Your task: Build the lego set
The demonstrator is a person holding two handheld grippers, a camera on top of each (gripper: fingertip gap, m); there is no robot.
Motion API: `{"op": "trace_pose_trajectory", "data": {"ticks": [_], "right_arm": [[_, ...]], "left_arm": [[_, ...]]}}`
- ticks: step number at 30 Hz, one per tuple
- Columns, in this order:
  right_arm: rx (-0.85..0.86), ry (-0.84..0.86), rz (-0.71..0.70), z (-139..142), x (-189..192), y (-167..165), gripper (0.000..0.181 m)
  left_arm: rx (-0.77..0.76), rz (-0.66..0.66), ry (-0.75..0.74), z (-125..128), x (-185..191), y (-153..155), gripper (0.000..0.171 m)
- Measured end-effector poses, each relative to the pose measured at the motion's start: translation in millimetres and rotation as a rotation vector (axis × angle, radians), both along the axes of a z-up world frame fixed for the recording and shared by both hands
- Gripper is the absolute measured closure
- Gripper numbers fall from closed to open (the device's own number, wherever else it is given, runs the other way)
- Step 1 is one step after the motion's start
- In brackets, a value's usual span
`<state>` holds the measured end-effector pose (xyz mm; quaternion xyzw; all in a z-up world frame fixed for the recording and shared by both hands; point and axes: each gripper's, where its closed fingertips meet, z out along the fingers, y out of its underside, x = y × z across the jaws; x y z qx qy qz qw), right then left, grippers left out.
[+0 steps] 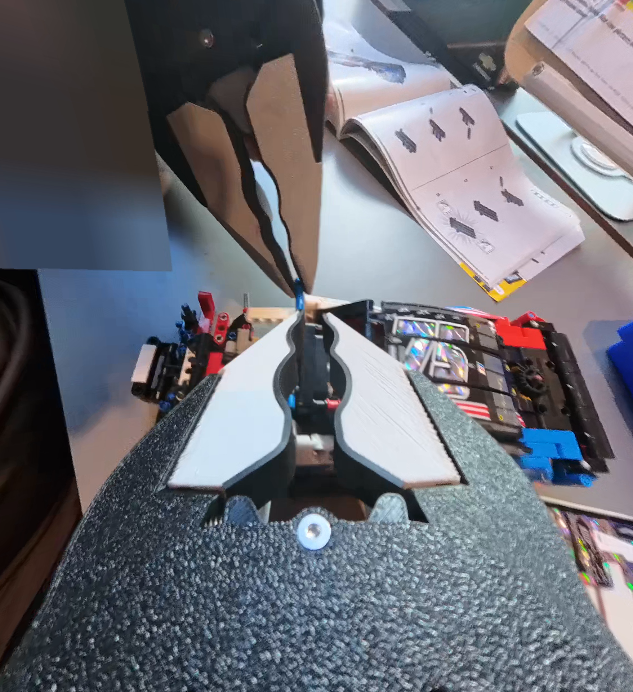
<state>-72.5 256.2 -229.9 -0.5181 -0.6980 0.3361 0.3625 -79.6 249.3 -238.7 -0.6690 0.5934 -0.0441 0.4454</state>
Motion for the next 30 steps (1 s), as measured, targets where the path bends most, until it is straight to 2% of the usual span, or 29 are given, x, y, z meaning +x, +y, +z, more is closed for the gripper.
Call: {"op": "trace_pose_trajectory", "data": {"ticks": [2,4,15,17,19,21,27,30], "right_arm": [[0.016,-0.019,-0.018,0.7,7.7,6.7,0.163],[0.027,-0.048,-0.015,-0.8,14.4,7.1,0.162],[0.290,-0.108,-0.025,-25.1,0.8,-0.9,0.161],[0.343,-0.096,-0.025,-23.8,1.7,-2.7,0.166],[0.398,-0.086,-0.003,-22.0,4.4,-8.9,0.181],[0.442,-0.071,-0.005,-17.7,6.5,-12.0,0.181],[0.382,-0.093,-0.064,-20.6,3.3,-4.9,0.181],[0.367,-0.098,-0.050,-23.1,2.4,-6.4,0.181]], "left_arm": [[-0.026,0.033,0.039,-9.2,-4.2,2.9,0.169],[-0.033,0.051,0.092,-19.0,-7.6,4.9,0.169],[-0.028,0.025,0.122,-18.1,-4.3,3.7,0.169],[-0.028,0.027,0.119,-18.4,-4.2,3.2,0.169],[-0.031,0.028,0.113,-18.6,-5.5,2.7,0.169],[-0.040,0.036,0.105,-18.6,-8.8,3.0,0.169],[-0.047,0.043,0.080,-13.4,-9.7,1.5,0.169],[-0.045,0.039,0.082,-12.6,-8.6,-1.4,0.169]]}}
